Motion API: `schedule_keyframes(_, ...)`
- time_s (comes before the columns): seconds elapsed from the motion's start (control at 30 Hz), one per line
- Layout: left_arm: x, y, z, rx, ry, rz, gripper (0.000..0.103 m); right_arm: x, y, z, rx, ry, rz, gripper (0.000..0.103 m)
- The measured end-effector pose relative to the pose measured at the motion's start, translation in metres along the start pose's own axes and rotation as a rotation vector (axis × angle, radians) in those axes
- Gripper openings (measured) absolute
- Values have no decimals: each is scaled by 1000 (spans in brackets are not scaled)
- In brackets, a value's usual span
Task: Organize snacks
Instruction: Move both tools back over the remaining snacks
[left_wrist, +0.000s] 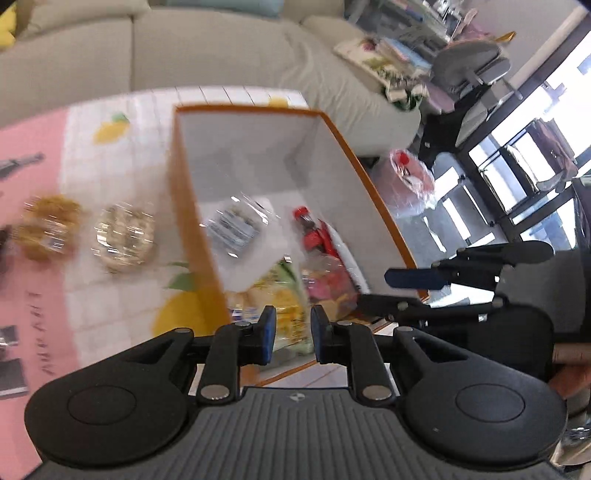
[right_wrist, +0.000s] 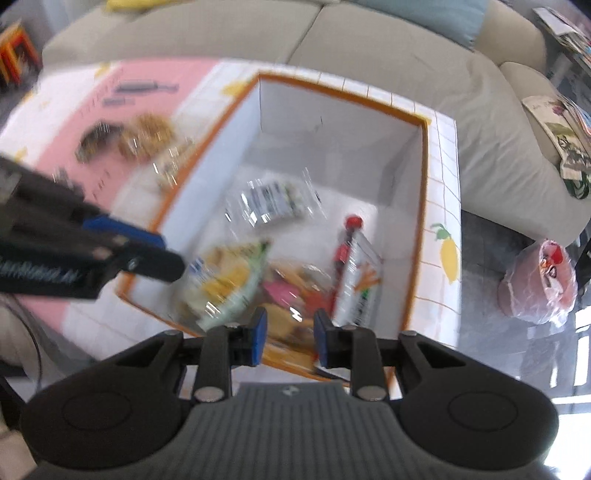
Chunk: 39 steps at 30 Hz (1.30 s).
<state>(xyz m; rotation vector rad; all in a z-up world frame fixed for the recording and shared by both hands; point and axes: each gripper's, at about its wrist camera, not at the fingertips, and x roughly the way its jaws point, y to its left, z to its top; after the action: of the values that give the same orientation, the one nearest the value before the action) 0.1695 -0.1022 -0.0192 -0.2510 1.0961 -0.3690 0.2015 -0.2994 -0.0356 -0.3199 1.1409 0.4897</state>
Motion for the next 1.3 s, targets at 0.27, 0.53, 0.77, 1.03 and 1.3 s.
schedule_keyframes(0.27,-68,44,-31,-12,-174,109,21,-28,57,6,157,-235,79,38)
schedule_keyframes(0.53,-99,96,-61,-59,-242,214,31,-26,140,12,172,-416,112,47)
schedule_keyframes(0.77,-96,137,-94,-79,-226,286,44,9,190,8,165,-413,87,64)
schedule_keyframes(1.03,-84,168,-100,-119,-224,298,56,49,215,8,121,-345,58,68)
schedule_keyframes(1.3,-67,192,-94,-50,-192,393,70,78,213,19,124,-312,33,82)
